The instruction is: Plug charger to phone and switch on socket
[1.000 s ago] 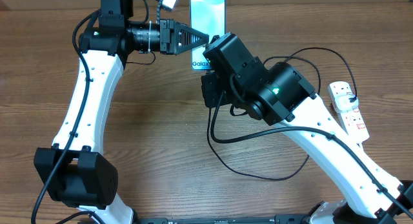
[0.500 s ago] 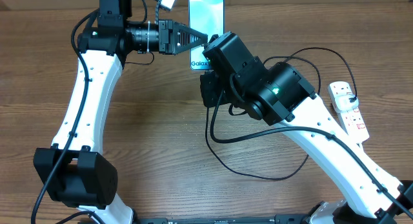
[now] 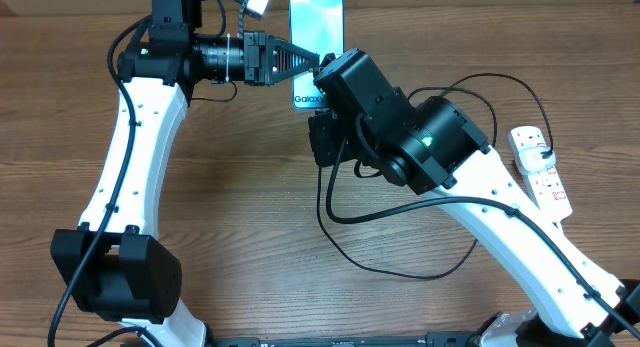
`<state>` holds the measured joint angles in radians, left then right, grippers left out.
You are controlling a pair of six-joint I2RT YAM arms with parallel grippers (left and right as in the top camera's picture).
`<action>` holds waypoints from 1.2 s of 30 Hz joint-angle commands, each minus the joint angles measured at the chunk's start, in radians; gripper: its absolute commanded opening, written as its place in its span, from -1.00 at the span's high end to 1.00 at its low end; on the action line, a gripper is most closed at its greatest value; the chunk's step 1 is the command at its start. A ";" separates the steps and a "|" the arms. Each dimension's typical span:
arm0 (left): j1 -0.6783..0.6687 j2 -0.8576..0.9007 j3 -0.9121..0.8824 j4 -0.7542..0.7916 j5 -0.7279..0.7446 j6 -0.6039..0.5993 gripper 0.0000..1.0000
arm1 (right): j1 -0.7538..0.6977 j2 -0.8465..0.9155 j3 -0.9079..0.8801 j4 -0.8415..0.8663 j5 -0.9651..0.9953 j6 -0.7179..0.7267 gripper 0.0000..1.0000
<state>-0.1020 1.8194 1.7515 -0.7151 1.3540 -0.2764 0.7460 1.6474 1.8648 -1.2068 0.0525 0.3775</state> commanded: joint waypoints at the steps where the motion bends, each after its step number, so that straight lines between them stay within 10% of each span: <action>1: -0.010 -0.022 0.024 -0.014 0.060 0.031 0.92 | -0.014 -0.015 0.029 0.039 0.084 -0.046 0.92; 17: -0.010 -0.022 0.024 -0.018 0.056 0.030 0.92 | -0.014 -0.015 0.029 0.063 0.089 -0.046 0.76; 36: -0.019 0.013 0.016 -0.269 -0.277 0.192 0.92 | -0.151 -0.030 0.170 -0.145 0.085 0.127 -0.77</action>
<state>-0.1055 1.8198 1.7515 -0.9474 1.1194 -0.1944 0.6598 1.6474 1.9747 -1.3281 0.1204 0.4377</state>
